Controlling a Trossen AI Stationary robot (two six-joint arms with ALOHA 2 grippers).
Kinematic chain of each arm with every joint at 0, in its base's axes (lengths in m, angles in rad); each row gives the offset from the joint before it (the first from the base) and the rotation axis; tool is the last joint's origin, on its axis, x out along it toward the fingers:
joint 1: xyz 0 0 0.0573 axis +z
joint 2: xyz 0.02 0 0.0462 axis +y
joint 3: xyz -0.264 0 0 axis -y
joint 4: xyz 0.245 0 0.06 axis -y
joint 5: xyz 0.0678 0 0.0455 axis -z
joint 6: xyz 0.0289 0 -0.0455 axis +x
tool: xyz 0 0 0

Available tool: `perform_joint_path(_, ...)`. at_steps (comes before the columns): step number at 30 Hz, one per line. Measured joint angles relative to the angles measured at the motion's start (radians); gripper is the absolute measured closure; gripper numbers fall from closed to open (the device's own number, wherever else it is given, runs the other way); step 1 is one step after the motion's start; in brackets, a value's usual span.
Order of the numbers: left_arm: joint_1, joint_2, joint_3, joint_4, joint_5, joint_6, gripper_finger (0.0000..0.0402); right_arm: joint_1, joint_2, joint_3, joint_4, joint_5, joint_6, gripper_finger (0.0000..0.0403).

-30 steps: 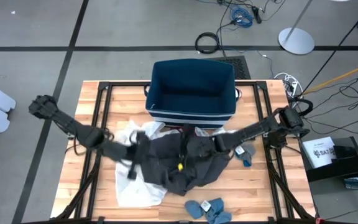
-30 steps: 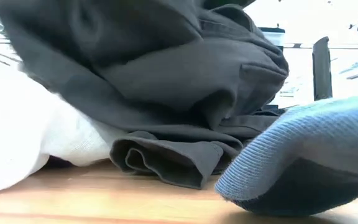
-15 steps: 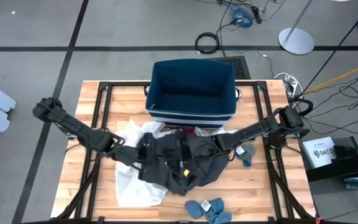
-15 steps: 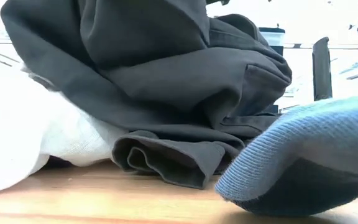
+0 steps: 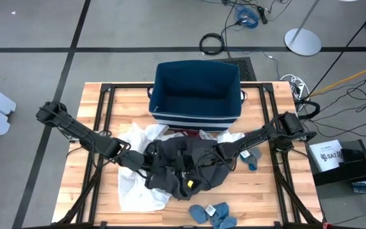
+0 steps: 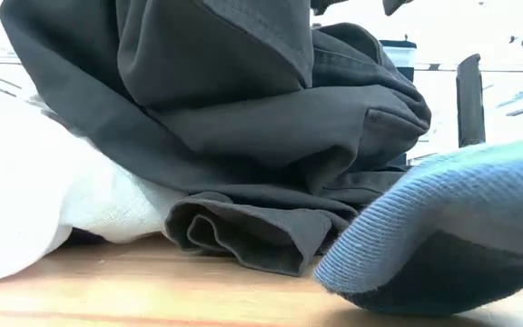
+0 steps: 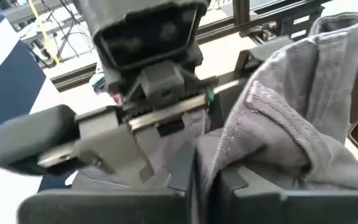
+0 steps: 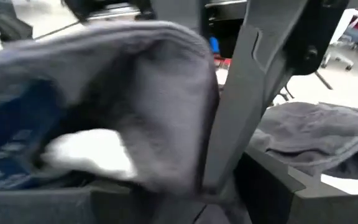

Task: Sort clothes
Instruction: Put the black shorts into the blue laundry organizer

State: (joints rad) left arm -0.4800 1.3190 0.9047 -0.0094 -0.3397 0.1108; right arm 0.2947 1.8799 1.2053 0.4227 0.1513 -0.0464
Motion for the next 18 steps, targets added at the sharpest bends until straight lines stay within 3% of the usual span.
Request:
perform_joint_path(10, 0.001, -0.001, 0.002, -0.029, -0.056, -0.1, 0.0239, -0.003, 0.025, -0.001, 0.072, -0.017, 0.001, 0.0231)
perform_joint_path(14, 0.001, -0.004, 0.002, -0.028, -0.089, -0.103, 0.0216, -0.004, 0.025, -0.002, 0.07, -0.01, 0.007, 0.0273)
perform_joint_path(18, 0.002, -0.013, 0.002, -0.04, -0.118, -0.098, 0.0213, -0.009, 0.026, -0.003, 0.069, -0.021, 0.008, 0.0348)
